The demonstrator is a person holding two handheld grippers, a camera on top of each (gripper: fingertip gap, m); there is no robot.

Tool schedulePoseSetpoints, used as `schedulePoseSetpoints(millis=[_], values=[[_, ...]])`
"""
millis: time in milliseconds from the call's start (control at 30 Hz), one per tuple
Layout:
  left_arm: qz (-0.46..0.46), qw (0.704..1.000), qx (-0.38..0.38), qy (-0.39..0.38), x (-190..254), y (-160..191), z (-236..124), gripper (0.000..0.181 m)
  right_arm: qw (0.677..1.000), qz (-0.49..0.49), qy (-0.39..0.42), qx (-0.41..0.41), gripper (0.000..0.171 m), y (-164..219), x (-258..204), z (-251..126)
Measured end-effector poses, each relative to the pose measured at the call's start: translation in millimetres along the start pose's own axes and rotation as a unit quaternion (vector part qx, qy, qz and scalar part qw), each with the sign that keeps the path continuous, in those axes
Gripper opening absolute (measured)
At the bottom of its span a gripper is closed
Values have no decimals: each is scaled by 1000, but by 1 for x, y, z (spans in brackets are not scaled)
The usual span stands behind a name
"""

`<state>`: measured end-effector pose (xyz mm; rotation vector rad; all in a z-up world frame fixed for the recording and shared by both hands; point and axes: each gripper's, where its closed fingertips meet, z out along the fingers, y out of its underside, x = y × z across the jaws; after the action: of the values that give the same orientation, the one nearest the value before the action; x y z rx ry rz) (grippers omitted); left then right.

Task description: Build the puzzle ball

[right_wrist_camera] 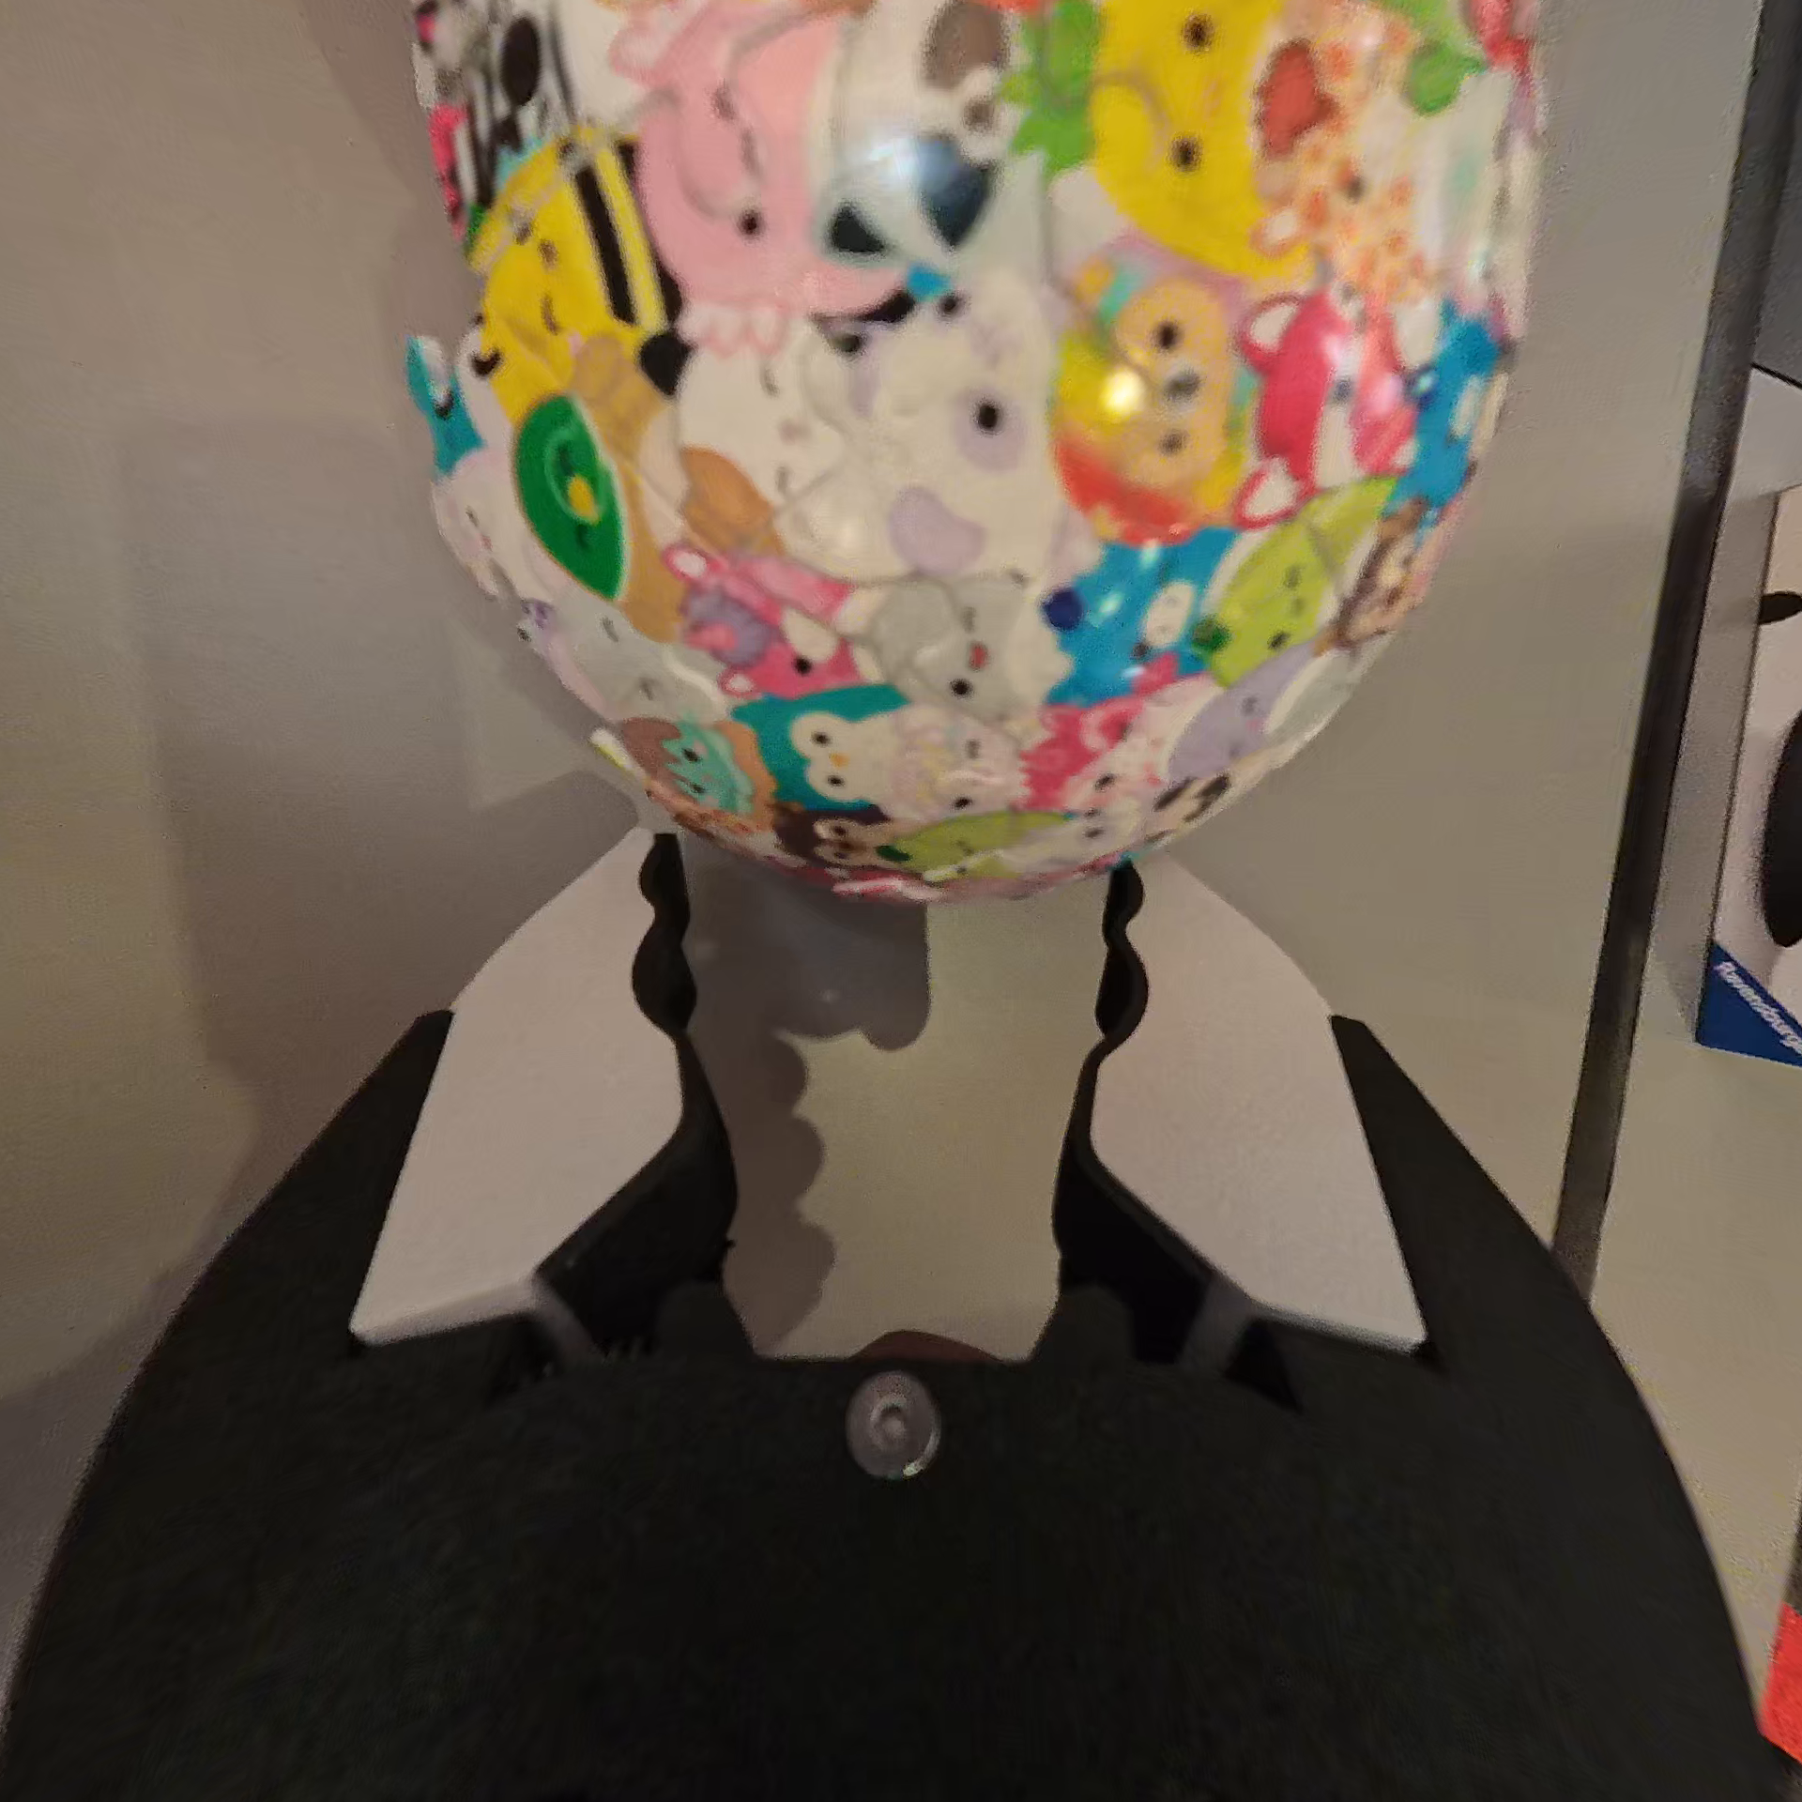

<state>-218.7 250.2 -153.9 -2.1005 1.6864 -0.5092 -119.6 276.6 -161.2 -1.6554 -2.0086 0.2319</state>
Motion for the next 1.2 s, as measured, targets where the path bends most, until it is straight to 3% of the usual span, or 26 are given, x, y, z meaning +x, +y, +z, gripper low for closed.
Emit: schedulePoseSetpoints(millis=[300,533,700,933,1200], values=[[-14,999,-18,41,-3,-1,-3,94,999,33,-39,-2,81,5,3,-2],[50,997,-45,-40,-13,12,7,98,999,-27,29,18,97,4,8,11],[50,997,-36,-54,-13,8,13,94,999,-16,38,33,96,-2,8,16],[17,999,-28,-24,-9,7,9,85,998,25,10,48,80,-2,5,11],[10,999,-33,-12,-5,9,8,90,998,44,0,46,84,4,1,13]])
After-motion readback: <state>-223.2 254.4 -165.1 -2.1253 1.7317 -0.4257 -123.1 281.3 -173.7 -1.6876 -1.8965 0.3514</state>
